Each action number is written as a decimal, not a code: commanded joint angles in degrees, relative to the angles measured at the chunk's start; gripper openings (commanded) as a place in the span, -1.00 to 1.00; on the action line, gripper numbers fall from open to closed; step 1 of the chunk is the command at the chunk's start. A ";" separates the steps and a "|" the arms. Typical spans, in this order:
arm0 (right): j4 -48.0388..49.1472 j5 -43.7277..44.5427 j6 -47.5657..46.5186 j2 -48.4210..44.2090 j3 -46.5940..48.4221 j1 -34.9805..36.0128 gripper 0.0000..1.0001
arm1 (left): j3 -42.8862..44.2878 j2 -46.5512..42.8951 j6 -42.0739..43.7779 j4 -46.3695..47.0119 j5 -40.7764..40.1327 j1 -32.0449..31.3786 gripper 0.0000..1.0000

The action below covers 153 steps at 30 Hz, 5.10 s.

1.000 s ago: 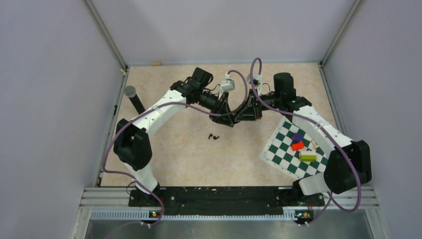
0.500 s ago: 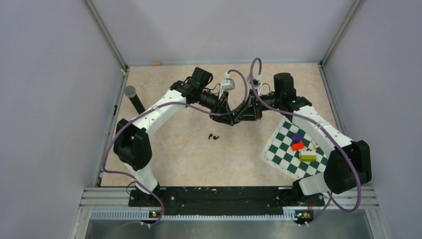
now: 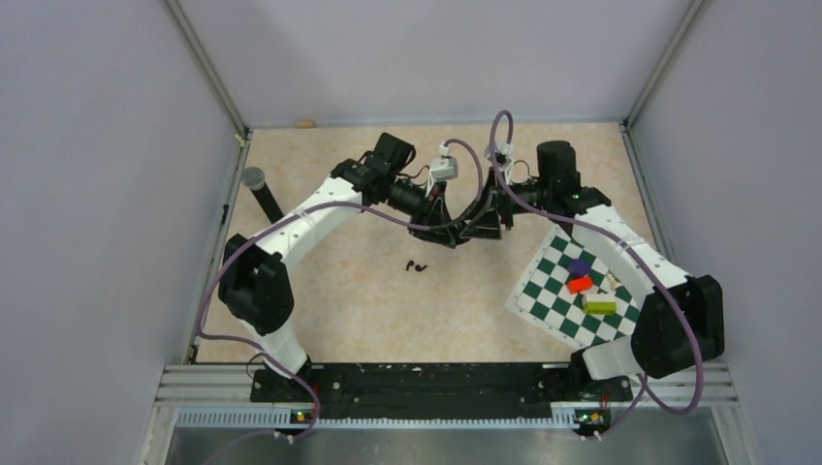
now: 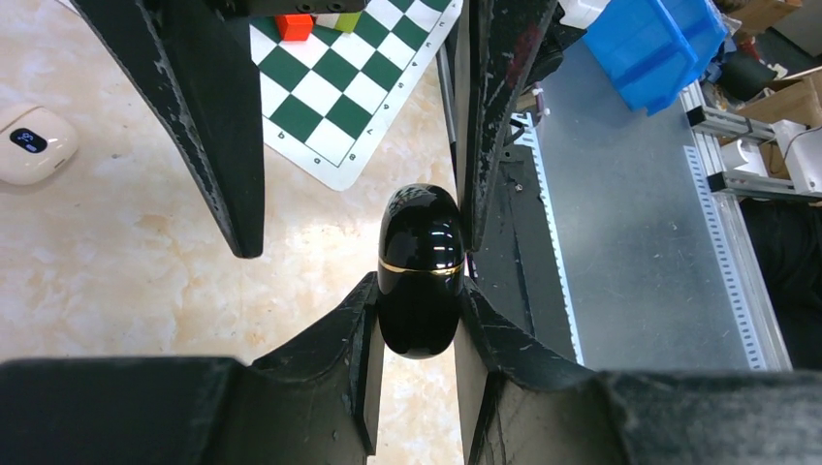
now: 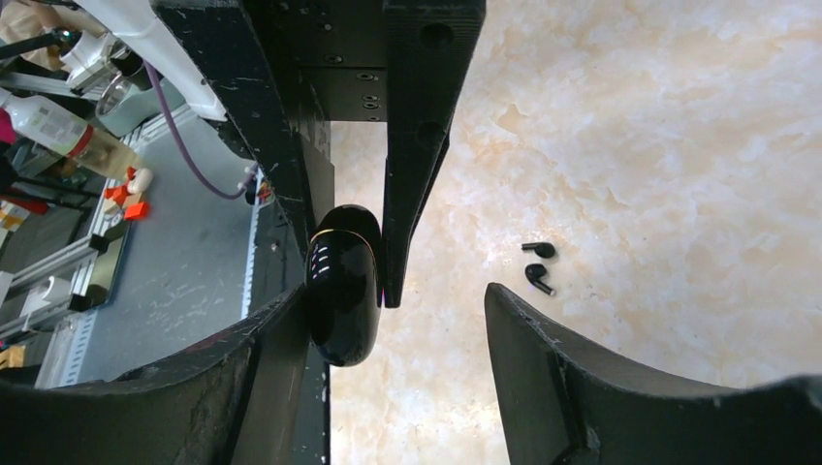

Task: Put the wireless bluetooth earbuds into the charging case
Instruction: Open the charging case, then pick up the right earbud from the center of the board, then place the right earbud at the center of the board.

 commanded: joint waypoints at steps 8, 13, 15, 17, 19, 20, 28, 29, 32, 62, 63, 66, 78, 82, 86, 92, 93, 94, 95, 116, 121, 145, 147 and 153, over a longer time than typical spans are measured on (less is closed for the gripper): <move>0.82 6.83 -1.98 -3.68 3.31 -3.34 0.35 | -0.52 -4.14 2.71 -1.03 3.45 -0.25 -0.90; -1.16 10.77 -4.10 -5.68 4.63 -3.61 0.46 | -0.64 -4.15 3.16 -1.27 3.12 -0.28 -1.00; -2.37 9.03 -4.44 -7.24 5.38 -3.63 0.52 | -0.60 -4.16 3.36 -1.38 2.98 -0.26 -1.00; -2.48 7.56 -3.59 -9.23 5.93 -3.57 0.63 | -0.56 -4.38 3.49 -1.32 2.50 -0.16 -1.00; -2.46 7.19 -2.98 -11.66 6.40 -3.61 0.74 | -0.43 -4.70 3.58 -1.30 2.13 0.07 -1.00; -2.49 7.62 -2.81 -13.01 6.75 -3.57 0.77 | -0.39 -4.91 3.50 -1.25 1.90 0.18 -1.00; 3.04 20.52 0.91 -18.02 5.56 -3.65 0.93 | -0.58 -9.59 3.55 -0.88 1.78 6.28 -1.00; 3.78 21.09 2.18 -17.08 5.54 -3.67 0.93 | -0.75 -10.80 3.46 -0.69 2.20 8.16 -1.00; 5.38 22.81 8.10 -12.65 5.97 -3.71 0.93 | -1.81 -14.57 3.23 0.33 3.51 14.58 -1.00; -4.91 33.38 -7.32 32.81 17.10 21.19 0.35 | -22.82 -30.95 4.74 4.31 19.15 45.03 -1.00; -4.08 34.49 -8.09 32.56 16.35 21.75 0.35 | -22.87 -30.95 4.73 4.33 19.31 45.03 -1.00; -1.67 37.34 -8.90 32.65 15.03 23.12 0.33 | -23.00 -31.01 4.72 4.25 19.51 45.03 -1.00; 3.93 44.82 -11.02 34.67 12.56 24.97 0.13 | -23.33 -30.97 4.79 4.20 20.07 45.03 -1.00; 5.14 44.57 -12.95 34.30 11.13 25.57 0.02 | -23.45 -30.95 4.81 4.24 20.04 45.03 -1.00; 6.18 42.02 -14.49 33.48 9.24 25.65 -0.02 | -23.43 -31.17 4.81 4.15 20.24 45.03 -1.00; 9.18 41.25 -15.57 32.50 6.66 25.86 -0.13 | -23.41 -31.04 4.82 4.04 20.32 45.05 -1.00; 9.52 41.39 -15.77 32.50 6.48 26.00 -0.17 | -23.42 -30.96 4.73 4.11 20.32 45.03 -1.00; 9.60 41.58 -15.99 32.65 6.39 26.16 -0.24 | -23.37 -30.93 4.69 4.06 20.31 45.03 -1.00; 9.62 41.71 -16.24 32.83 6.32 26.23 -0.31 | -23.39 -30.88 4.73 4.03 20.28 45.03 -1.00; 11.02 56.84 -18.92 14.23 5.90 26.24 -0.89 | -28.00 -31.78 -12.84 22.99 9.04 40.05 -1.00; 12.85 69.26 -24.03 5.90 5.87 26.23 -0.90 | -28.77 -31.09 -22.24 36.45 -0.88 36.80 -1.00; 15.13 74.43 -12.51 10.50 -1.55 20.74 -0.92 | -28.70 -25.29 -40.94 55.35 -7.64 26.83 -1.00; 10.35 72.59 -8.37 15.94 1.31 19.35 -0.93 | -29.30 -26.13 -41.36 56.26 -7.97 27.30 -1.00; 6.73 70.48 -2.55 23.99 3.07 18.27 -0.92 | -30.41 -27.89 -40.90 56.68 -8.60 27.89 -1.00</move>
